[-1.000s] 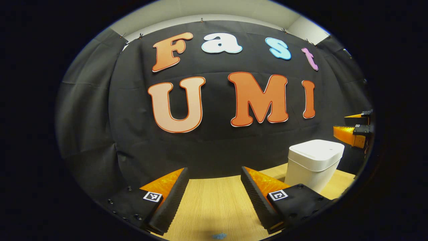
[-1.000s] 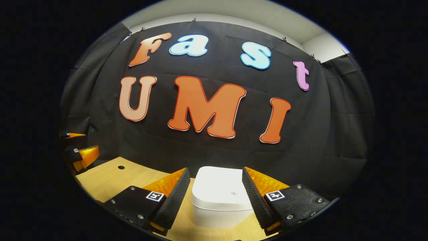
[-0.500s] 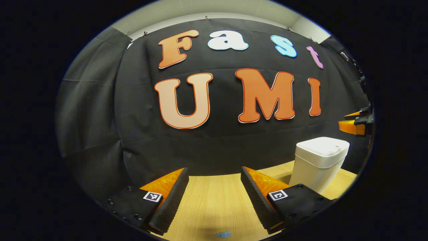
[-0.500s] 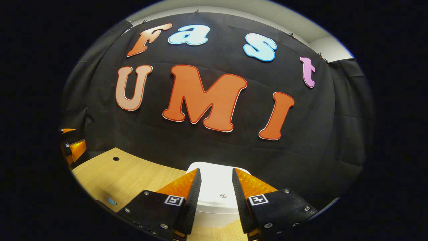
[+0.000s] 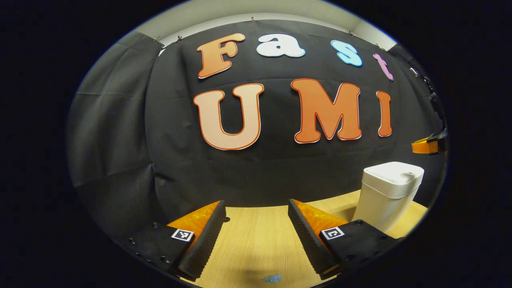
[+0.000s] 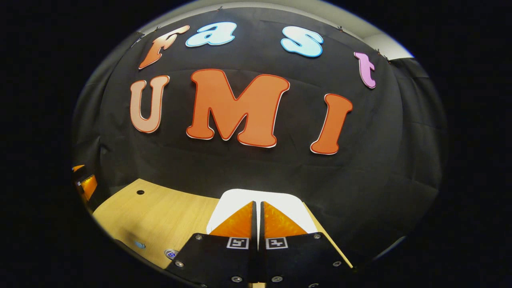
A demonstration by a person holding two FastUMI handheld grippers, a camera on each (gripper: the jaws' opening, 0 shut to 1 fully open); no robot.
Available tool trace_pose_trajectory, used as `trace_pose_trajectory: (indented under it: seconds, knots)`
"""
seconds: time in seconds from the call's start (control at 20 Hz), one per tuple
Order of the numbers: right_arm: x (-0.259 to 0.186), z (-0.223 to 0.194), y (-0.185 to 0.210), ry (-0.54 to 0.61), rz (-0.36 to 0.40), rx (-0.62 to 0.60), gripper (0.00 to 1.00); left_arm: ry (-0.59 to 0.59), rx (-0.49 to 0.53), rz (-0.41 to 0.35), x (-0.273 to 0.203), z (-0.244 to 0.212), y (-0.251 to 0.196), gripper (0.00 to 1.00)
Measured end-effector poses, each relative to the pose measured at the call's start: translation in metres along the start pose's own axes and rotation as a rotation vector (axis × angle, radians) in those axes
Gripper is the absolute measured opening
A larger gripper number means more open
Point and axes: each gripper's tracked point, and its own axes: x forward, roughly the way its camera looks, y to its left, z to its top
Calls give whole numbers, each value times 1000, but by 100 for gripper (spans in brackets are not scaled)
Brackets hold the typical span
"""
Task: Press the lid of the desktop garbage bin to open it, pick up the crumpled paper on the desktop and throw it into the bin, then pick up the pop can on the desktop and drop it into the bin, and finally close the garbage bin lid.
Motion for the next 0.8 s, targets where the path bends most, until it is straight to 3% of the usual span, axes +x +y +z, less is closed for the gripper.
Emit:
trace_pose_trajectory:
  seconds: [0.8]
  knots:
    - [20,-67,-15,276,11,128,0,22,6,39,-5,-11,6,99]
